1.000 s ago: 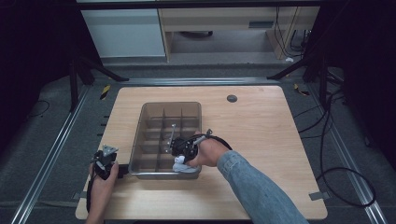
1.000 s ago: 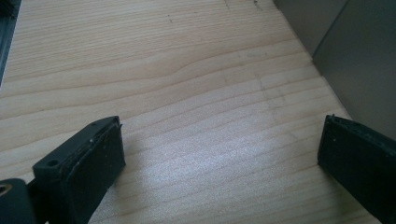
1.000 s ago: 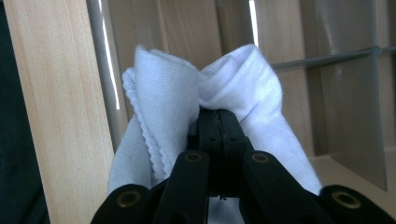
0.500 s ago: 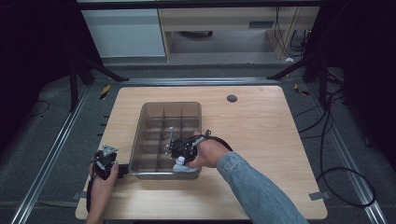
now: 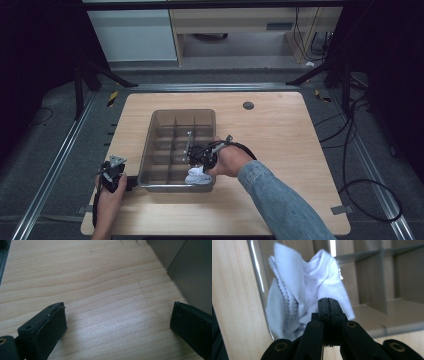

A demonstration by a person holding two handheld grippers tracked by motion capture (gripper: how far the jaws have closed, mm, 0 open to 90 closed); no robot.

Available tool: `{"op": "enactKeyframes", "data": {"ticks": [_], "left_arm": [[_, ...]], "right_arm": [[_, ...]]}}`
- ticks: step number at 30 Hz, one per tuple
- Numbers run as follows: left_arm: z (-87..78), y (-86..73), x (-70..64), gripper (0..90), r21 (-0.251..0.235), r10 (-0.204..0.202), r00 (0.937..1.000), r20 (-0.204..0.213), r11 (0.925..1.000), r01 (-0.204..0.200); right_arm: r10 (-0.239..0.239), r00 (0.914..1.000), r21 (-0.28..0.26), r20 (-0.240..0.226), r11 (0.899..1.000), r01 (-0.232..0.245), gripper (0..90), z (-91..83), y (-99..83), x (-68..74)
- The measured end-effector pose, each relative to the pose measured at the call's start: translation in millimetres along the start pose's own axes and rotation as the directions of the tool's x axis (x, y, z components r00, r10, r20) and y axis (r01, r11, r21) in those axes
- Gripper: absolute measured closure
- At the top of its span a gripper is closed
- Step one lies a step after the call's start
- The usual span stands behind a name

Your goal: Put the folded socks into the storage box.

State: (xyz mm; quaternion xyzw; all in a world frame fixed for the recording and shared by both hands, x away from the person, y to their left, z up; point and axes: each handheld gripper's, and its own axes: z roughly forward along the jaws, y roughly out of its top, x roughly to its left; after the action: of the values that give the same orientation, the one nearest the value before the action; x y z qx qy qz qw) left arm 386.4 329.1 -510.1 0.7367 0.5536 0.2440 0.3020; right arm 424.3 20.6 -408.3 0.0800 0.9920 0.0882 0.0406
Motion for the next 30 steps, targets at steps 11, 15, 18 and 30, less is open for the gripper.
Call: {"op": "enactKeyframes", "data": {"ticks": [11,15,18,30], "left_arm": [[0.0,0.0,-0.3,0.0,0.001,0.0,1.0,0.002,1.0,0.0],[0.1,0.0,-0.2,0.0,0.0,-0.001,1.0,0.003,1.0,0.001],[0.0,0.0,-0.3,0.0,0.0,-0.001,1.0,0.003,1.0,0.001],[0.0,0.0,-0.1,0.0,0.001,0.002,1.0,0.002,1.0,-0.002]], "right_arm": [[0.01,0.9998,0.052,-0.019,0.999,-0.009,90.0,30.8,0.8,3.7],[0.008,0.9998,0.034,-0.02,0.999,-0.007,90.0,25.7,1.1,2.8],[0.014,0.9996,-0.018,-0.026,1.0,-0.015,90.0,11.9,2.1,2.6],[-0.018,0.9978,-0.139,-0.064,0.99,0.009,90.0,-20.6,15.9,12.9]]}}
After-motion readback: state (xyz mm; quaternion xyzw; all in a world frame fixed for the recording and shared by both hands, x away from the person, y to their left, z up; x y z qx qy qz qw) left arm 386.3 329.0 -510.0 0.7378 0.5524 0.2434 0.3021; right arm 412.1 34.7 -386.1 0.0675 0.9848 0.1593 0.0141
